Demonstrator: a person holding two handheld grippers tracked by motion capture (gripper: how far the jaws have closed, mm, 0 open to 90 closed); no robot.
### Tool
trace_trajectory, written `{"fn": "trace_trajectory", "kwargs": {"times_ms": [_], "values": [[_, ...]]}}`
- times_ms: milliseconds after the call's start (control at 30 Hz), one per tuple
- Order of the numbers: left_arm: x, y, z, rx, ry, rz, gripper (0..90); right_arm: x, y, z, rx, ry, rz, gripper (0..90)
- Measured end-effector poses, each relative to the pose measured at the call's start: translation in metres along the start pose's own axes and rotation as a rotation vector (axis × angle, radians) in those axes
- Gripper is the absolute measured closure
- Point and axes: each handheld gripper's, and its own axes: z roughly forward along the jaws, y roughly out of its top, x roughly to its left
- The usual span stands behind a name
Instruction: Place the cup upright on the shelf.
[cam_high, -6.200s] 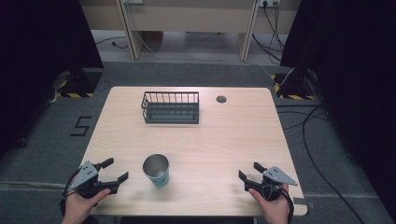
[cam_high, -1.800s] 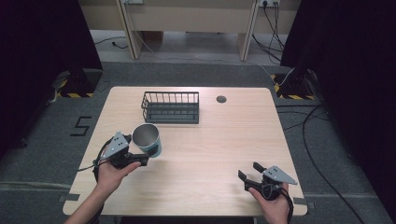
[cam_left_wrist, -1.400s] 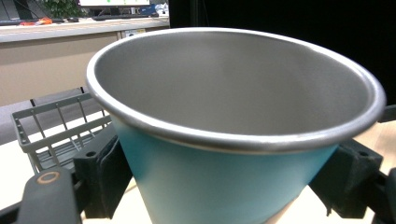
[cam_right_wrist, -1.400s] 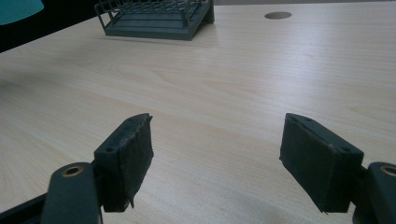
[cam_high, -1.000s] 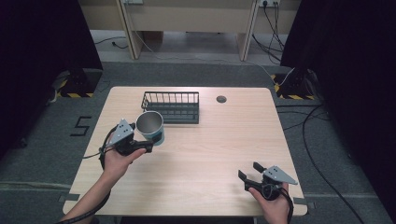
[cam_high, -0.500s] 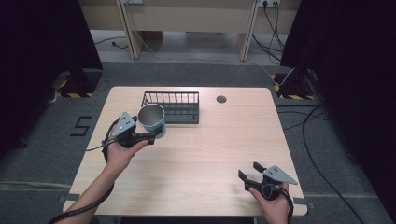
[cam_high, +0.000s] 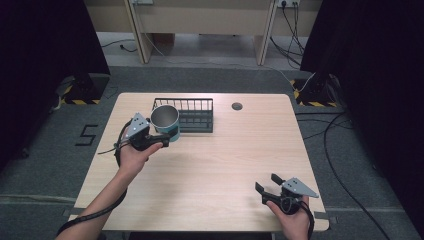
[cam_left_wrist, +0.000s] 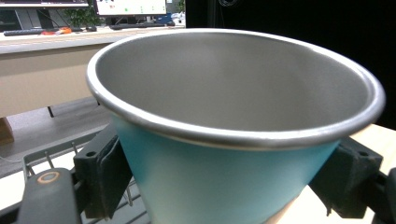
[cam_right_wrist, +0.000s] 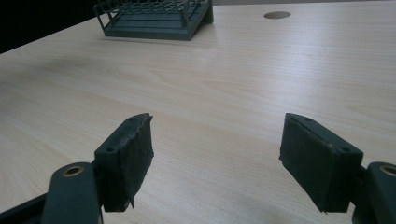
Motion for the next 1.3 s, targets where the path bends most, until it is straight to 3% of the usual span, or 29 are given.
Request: {"fn": "trace_trajectory", "kwargs": {"times_ms": [500,1300], "values": [[0.006,0.011,0.017,-0.017,0.014,-0.006,16.3,-0.001,0.000,0.000,-0.003,0.000,-0.006,26.2],[0.018,0.016,0.041,-0.005,0.046,-0.025,16.3,-0.001,0.000,0.000,-0.002,0.003,0.004,26.2]]}}
